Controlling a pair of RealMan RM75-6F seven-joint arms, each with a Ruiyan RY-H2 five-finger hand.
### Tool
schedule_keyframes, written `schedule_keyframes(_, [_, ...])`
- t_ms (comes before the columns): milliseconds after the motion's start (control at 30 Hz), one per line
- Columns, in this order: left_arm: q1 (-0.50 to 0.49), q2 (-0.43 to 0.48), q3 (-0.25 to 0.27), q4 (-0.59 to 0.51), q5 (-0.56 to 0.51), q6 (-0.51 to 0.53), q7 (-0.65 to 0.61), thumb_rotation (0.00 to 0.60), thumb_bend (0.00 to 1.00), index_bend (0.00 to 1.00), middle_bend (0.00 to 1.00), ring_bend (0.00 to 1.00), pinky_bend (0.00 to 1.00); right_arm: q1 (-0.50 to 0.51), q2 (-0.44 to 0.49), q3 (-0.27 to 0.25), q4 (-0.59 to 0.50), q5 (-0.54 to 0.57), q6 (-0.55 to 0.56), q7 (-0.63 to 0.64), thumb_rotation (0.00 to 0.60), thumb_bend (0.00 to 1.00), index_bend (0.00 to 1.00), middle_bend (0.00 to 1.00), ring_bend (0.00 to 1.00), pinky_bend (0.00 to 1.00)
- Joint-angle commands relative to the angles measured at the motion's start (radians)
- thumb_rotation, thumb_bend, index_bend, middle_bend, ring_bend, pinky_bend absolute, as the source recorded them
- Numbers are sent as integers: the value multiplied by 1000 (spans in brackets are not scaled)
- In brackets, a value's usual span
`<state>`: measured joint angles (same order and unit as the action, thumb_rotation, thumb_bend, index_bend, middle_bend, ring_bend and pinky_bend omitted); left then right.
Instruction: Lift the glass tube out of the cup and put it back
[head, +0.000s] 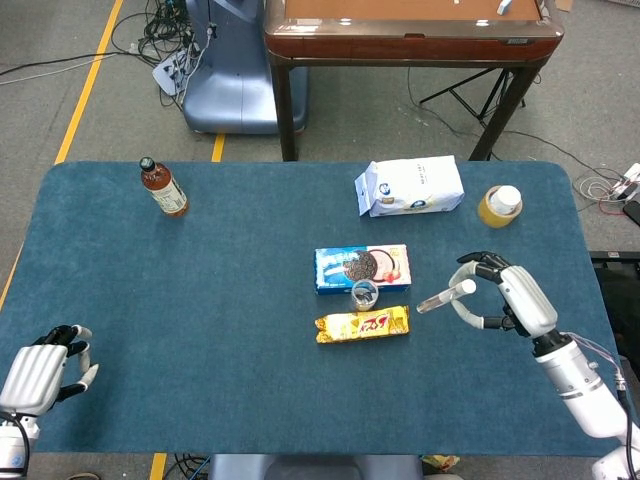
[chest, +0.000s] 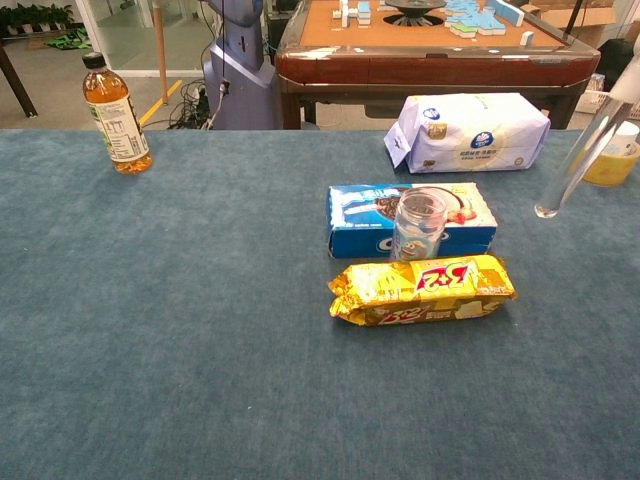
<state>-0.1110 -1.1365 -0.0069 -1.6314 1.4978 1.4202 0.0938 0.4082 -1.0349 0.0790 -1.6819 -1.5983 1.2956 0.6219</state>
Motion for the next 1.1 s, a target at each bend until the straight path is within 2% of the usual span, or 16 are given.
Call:
schedule_keyframes(33, [0, 0, 0, 0, 1, 1, 0, 600, 332, 373, 352, 250, 409, 0, 25, -13, -13, 21, -39, -123, 600, 550, 596, 498, 258, 202])
schedule_keyframes(167, [0, -1, 1, -1, 1, 0, 5, 600, 332, 374, 352, 250, 409, 3, 59, -9, -66, 83, -88, -307, 600, 562, 596, 500, 262, 202])
schedule_keyframes(300, [-1, -2, 1, 0, -1, -1, 6, 600, 332, 374, 352, 250, 408, 11, 88, -4, -129, 147, -137, -412, 600, 562, 596, 500, 263, 202])
schedule_keyframes(400, [-1, -2, 1, 0, -1, -1, 6, 600, 332, 374, 352, 250, 409, 8, 74, 8, -140, 153, -126, -389, 600, 562, 596, 500, 266, 203])
schedule_keyframes(633, [-1, 0, 0, -1, -2, 0, 1, 600, 332, 374, 352, 250, 409, -14, 4, 29, -64, 28, -3, -119, 600, 562, 598, 500, 266, 207])
schedule_keyframes(733, [-1, 0, 1, -1, -1, 0, 2, 600, 333, 374, 352, 250, 409, -16, 5, 22, -47, 0, 10, -76, 600, 562, 599, 500, 266, 207])
schedule_keyframes(900, [-1, 0, 1, -2, -1, 0, 3, 600, 332, 374, 352, 250, 409, -14, 32, 10, -49, 25, -34, -166, 600, 562, 599, 500, 267, 207])
schedule_keyframes(1100, [-2, -1, 2, -2, -4, -3, 8, 600, 333, 374, 352, 250, 409, 2, 80, 5, -114, 140, -145, -366, 600, 562, 599, 500, 267, 207])
